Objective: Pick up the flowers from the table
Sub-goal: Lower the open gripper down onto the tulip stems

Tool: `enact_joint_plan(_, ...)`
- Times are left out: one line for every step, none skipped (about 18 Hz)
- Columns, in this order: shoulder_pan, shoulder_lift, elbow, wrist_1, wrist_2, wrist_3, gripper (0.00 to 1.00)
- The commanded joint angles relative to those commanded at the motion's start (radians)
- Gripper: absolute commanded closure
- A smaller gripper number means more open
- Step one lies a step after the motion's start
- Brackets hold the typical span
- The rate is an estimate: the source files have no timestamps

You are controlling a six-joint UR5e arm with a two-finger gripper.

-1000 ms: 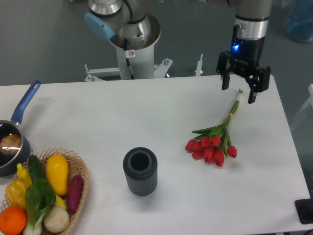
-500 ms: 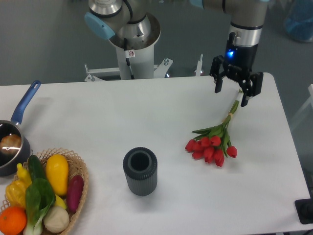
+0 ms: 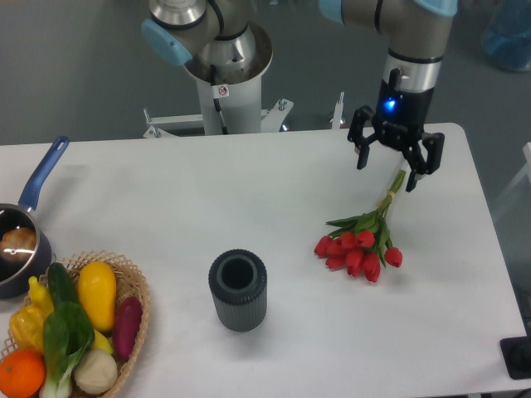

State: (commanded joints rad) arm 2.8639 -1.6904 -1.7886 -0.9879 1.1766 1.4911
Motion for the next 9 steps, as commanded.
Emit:
enact_joint_plan(0.0, -0.005, -0.002, -0.003, 0.0, -0.005, 0.0)
enact_joint_plan(0.0, -0.014, -0.005, -0.003, -0.002, -0.009, 0.0)
enact_joint_plan(0.0, -0.017, -0.006, -0.003, -0.002, -0.015, 0.0)
enact_joint_plan(-0.001, -0.018, -0.005, -0.003, -0.003, -0.028, 0.0)
enact_joint_plan(-0.003, -0.032, -0.003, -0.003, -0.002, -0.037, 0.0)
enact_joint_plan(-0.003, -0.049, -0.003, -0.002, 0.0, -0.046, 0.0)
enact_joint_plan(-0.002, -0.06, 0.0, -0.002, 0.002, -0.055, 0.0)
enact_joint_plan(0.002, -0.064, 0.003, -0.002, 0.008, -0.058, 0.0)
enact_joint_plan(0.014, -0.066, 0.005, -0.003, 0.011, -0.06, 0.0)
